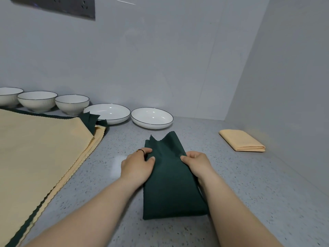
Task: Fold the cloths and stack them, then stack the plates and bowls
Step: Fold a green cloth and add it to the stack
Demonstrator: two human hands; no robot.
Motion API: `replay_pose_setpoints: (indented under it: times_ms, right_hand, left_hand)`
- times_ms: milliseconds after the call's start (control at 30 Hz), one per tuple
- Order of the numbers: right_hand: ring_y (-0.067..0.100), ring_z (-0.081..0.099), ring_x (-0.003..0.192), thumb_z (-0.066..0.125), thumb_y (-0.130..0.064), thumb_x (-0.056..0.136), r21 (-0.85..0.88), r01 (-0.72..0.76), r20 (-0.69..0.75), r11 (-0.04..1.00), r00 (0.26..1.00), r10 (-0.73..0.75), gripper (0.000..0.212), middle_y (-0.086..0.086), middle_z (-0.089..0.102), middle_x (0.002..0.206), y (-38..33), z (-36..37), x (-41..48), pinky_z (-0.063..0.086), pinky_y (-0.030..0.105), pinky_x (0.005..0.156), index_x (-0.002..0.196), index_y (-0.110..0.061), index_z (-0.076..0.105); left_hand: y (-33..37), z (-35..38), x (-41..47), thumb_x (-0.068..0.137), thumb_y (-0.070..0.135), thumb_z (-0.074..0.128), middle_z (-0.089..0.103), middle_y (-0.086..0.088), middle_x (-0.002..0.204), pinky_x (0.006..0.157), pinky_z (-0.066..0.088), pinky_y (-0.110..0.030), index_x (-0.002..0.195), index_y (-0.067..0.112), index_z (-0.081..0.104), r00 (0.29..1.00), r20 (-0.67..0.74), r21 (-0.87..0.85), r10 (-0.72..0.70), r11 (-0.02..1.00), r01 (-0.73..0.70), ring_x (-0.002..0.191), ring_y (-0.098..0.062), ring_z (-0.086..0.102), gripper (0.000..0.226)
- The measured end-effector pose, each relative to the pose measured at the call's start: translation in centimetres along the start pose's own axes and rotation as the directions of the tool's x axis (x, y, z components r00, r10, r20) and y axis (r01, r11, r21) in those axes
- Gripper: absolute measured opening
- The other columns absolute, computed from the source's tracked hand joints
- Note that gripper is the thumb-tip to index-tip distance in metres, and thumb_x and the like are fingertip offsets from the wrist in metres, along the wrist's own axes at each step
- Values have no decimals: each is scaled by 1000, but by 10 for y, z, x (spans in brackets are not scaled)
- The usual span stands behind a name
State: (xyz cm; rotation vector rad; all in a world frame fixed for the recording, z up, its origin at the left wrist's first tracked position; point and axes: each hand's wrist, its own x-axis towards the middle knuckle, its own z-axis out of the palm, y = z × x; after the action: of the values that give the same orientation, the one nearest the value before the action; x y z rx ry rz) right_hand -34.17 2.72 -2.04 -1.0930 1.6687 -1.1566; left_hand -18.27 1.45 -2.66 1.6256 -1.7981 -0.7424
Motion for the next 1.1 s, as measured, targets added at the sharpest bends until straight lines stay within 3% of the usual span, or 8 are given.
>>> replay_pose_setpoints:
  times_ms: [100,200,300,433,700,833,1000,1100]
  right_hand:
    - [11,54,56,53,-5,91,18,4,19,1000,1000,-4,25,2,59,66,0,0,2,45,12,42,67,-13,58]
    - [11,54,57,53,-7,91,31,0,34,1000,999,-2,24,2,60,67,-1,-1,1,44,11,41,68,-12,58]
    - [11,54,56,53,-7,91,39,-4,43,999,999,2,24,2,60,66,-1,-1,0,44,12,41,67,-12,58]
    - [10,51,51,56,-8,89,-6,10,0,1000,1000,-10,27,0,56,61,0,1,1,41,12,39,62,-13,54]
    - [17,58,69,60,-6,84,-32,3,-39,999,999,-4,14,4,62,77,1,4,4,51,29,70,72,-14,58]
    - [16,59,70,59,-5,83,-47,9,-56,999,998,-12,16,2,62,76,1,2,4,50,28,69,72,-17,56]
    - [20,59,79,59,-6,83,-75,18,-74,997,997,-24,19,-1,60,75,1,1,4,51,31,79,70,-19,55]
    - [20,59,81,60,-7,83,-86,20,-76,996,997,-27,19,0,59,75,1,1,5,51,31,79,70,-19,54]
  left_hand:
    - [-1,4,-4,94,26,44,47,2,137,107,24,-26,135,27,42,995,-26,133,93,987,-88,130,-17,37,41]
    - [-1,3,-4,94,31,44,51,1,133,106,24,-27,136,29,41,995,-62,156,82,985,-72,128,-19,38,42]
    - [0,4,-5,95,34,40,58,0,113,102,26,-27,135,30,39,992,-94,190,83,980,-64,121,-21,42,40]
    - [-2,4,-7,96,27,39,52,5,96,101,17,-27,134,33,39,991,-114,190,71,981,-48,119,-17,40,38]
    - [-4,3,-9,94,24,39,46,13,78,102,15,-27,128,32,45,995,-76,255,61,966,-39,119,-14,37,36]
    - [0,4,-12,95,35,39,54,7,118,108,12,-29,131,33,44,995,-30,361,96,929,-79,126,-14,33,37]
    - [4,0,-16,97,38,33,30,2,143,113,3,-31,142,30,31,979,-58,479,195,866,-144,136,-16,19,46]
    - [11,-1,-28,99,34,29,9,2,156,115,-2,-25,146,26,22,948,108,398,300,861,-317,144,-15,4,48]
